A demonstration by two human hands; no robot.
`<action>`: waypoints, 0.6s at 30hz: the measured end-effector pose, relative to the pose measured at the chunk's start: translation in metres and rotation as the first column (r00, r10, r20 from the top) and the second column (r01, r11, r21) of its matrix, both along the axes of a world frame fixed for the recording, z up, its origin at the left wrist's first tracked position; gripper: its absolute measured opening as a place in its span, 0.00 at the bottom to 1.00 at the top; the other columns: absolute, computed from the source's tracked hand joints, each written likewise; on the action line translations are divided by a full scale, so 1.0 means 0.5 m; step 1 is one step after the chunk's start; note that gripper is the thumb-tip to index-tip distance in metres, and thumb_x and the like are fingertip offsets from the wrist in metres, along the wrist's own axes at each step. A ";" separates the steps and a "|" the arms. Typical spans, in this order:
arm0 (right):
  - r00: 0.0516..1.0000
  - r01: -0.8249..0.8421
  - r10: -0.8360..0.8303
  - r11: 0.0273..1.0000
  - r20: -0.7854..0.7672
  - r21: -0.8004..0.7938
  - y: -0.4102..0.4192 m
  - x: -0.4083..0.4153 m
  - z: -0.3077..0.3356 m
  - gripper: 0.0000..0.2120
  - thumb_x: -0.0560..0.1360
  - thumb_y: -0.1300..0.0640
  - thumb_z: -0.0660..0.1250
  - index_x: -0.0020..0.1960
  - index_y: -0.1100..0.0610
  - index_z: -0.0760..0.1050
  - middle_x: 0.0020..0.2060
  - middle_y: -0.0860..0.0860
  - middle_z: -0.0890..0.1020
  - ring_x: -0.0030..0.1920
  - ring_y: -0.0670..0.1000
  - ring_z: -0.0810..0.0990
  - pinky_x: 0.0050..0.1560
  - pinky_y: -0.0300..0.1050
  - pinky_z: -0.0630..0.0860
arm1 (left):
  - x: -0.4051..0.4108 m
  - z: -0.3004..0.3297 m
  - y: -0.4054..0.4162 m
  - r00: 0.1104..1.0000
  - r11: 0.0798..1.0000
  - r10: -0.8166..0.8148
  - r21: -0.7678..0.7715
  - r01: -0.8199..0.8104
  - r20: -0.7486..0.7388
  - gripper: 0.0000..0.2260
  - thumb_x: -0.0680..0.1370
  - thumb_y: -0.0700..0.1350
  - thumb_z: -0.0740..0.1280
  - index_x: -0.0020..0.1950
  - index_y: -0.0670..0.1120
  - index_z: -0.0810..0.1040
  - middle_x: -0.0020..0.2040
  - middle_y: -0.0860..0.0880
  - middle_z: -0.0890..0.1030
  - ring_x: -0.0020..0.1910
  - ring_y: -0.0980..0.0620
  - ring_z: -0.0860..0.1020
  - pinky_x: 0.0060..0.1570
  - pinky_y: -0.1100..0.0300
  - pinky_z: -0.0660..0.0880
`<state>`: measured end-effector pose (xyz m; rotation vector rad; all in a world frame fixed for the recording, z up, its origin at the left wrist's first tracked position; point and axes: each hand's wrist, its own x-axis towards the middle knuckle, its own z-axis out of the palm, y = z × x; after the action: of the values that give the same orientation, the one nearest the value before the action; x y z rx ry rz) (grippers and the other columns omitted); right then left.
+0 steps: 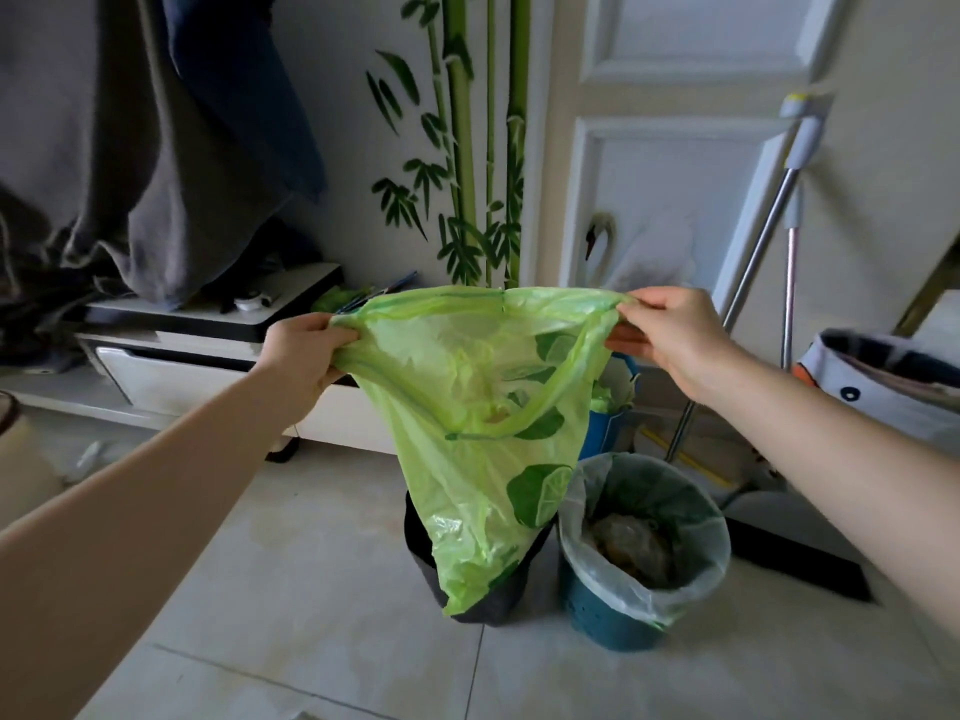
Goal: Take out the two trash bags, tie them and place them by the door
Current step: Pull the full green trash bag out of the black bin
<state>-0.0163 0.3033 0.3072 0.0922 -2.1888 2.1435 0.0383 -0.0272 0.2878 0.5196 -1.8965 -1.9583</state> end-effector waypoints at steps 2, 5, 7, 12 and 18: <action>1.000 0.001 -0.001 1.000 -0.011 0.026 0.021 0.034 0.012 0.06 0.78 0.65 0.62 0.50 0.63 0.78 0.40 0.57 0.82 0.38 0.53 0.83 0.39 0.43 0.83 | 0.030 0.016 -0.001 1.000 0.999 -0.027 -0.038 0.028 0.007 0.07 0.75 0.32 0.66 0.41 0.43 0.79 0.40 0.43 0.79 0.38 0.48 0.78 0.31 0.61 0.80; 1.000 0.007 -0.005 0.997 -0.030 0.083 0.053 0.075 0.019 0.07 0.78 0.65 0.62 0.51 0.63 0.79 0.40 0.58 0.83 0.36 0.52 0.84 0.41 0.45 0.83 | 0.074 0.032 -0.011 0.999 0.997 -0.031 -0.074 0.033 0.027 0.08 0.74 0.33 0.67 0.41 0.45 0.80 0.38 0.45 0.78 0.35 0.50 0.77 0.27 0.66 0.77; 1.000 0.009 -0.008 0.995 -0.018 0.103 0.072 0.100 0.021 0.07 0.78 0.65 0.62 0.46 0.60 0.79 0.39 0.57 0.83 0.33 0.50 0.84 0.41 0.45 0.83 | 0.098 0.033 -0.018 0.998 0.997 -0.012 -0.076 0.016 0.058 0.08 0.73 0.33 0.68 0.40 0.46 0.80 0.33 0.47 0.80 0.30 0.52 0.78 0.26 0.67 0.76; 0.995 0.021 -0.034 0.990 0.095 0.143 0.104 0.171 0.001 0.07 0.77 0.65 0.63 0.42 0.57 0.76 0.26 0.53 0.83 0.24 0.47 0.81 0.27 0.38 0.79 | 0.174 -0.004 -0.019 0.985 0.994 -0.014 -0.105 0.033 0.171 0.07 0.73 0.34 0.69 0.38 0.46 0.79 0.28 0.49 0.78 0.23 0.54 0.75 0.24 0.65 0.73; 0.966 -0.075 -0.010 0.946 0.259 0.316 0.122 0.227 -0.111 0.04 0.75 0.66 0.64 0.43 0.60 0.77 0.24 0.54 0.82 0.23 0.50 0.80 0.24 0.38 0.76 | 0.243 -0.122 -0.029 0.921 0.981 -0.071 -0.140 0.134 0.383 0.05 0.73 0.33 0.67 0.42 0.43 0.80 0.35 0.45 0.75 0.31 0.50 0.72 0.26 0.65 0.73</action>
<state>0.0974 0.3643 0.2518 -0.1414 -2.6897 1.8808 0.1600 -0.0420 0.2268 0.8103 -2.3391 -1.8420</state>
